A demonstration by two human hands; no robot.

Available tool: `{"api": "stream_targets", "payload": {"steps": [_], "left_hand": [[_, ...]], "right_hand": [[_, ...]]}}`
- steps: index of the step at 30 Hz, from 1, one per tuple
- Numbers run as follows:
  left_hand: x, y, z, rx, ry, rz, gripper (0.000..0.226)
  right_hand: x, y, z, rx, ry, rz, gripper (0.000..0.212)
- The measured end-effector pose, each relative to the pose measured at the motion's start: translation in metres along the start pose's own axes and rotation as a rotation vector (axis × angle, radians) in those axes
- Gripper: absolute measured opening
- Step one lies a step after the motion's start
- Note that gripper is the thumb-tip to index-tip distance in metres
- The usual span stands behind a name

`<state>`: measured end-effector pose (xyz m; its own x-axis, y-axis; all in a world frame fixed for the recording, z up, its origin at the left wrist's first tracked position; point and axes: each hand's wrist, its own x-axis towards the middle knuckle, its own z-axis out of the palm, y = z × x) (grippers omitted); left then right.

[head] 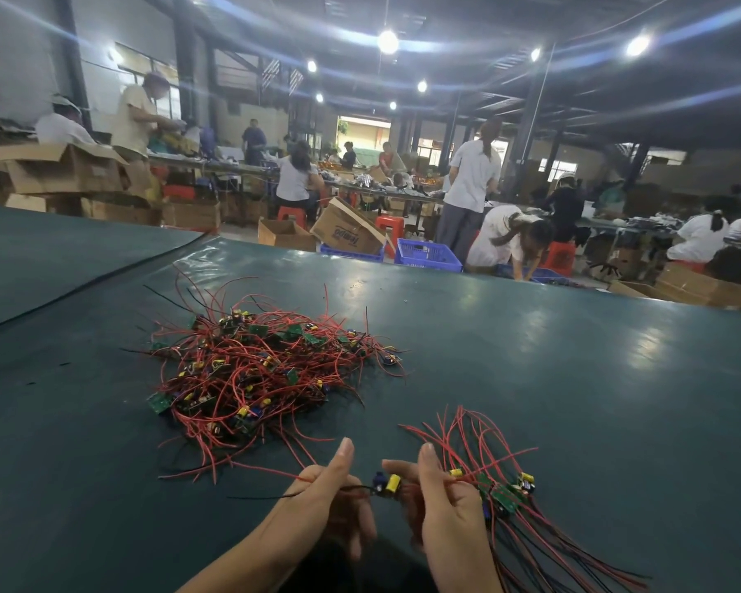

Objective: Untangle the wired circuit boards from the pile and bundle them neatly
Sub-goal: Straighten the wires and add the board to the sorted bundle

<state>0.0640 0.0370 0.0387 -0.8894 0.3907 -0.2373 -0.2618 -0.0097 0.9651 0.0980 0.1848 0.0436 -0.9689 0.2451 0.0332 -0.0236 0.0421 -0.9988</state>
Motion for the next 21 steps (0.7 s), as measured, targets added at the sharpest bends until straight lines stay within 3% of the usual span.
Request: {"api": "stream_targets", "payload": {"steps": [2, 4, 8, 11, 16, 21], "left_hand": [[0.002, -0.002, -0.001, 0.002, 0.061, -0.017, 0.078], [0.002, -0.002, -0.001, 0.062, 0.131, -0.047, 0.078], [0.000, 0.002, 0.001, 0.078, 0.124, -0.049, 0.072], [-0.001, 0.002, 0.001, 0.073, 0.122, -0.045, 0.067], [0.001, 0.004, 0.002, -0.022, 0.013, 0.079, 0.059], [0.006, 0.006, -0.006, -0.062, 0.116, 0.176, 0.056]], "right_hand": [[-0.002, 0.001, 0.001, -0.115, -0.038, -0.037, 0.067], [-0.004, 0.001, 0.003, -0.199, -0.071, -0.099, 0.061], [-0.009, -0.003, 0.005, -0.135, -0.149, -0.058, 0.064], [-0.010, 0.002, 0.006, -0.103, -0.082, 0.047, 0.074], [-0.006, -0.002, 0.007, -0.116, 0.036, 0.132, 0.059], [0.007, -0.001, -0.006, 0.261, 0.148, 0.290, 0.063]]}}
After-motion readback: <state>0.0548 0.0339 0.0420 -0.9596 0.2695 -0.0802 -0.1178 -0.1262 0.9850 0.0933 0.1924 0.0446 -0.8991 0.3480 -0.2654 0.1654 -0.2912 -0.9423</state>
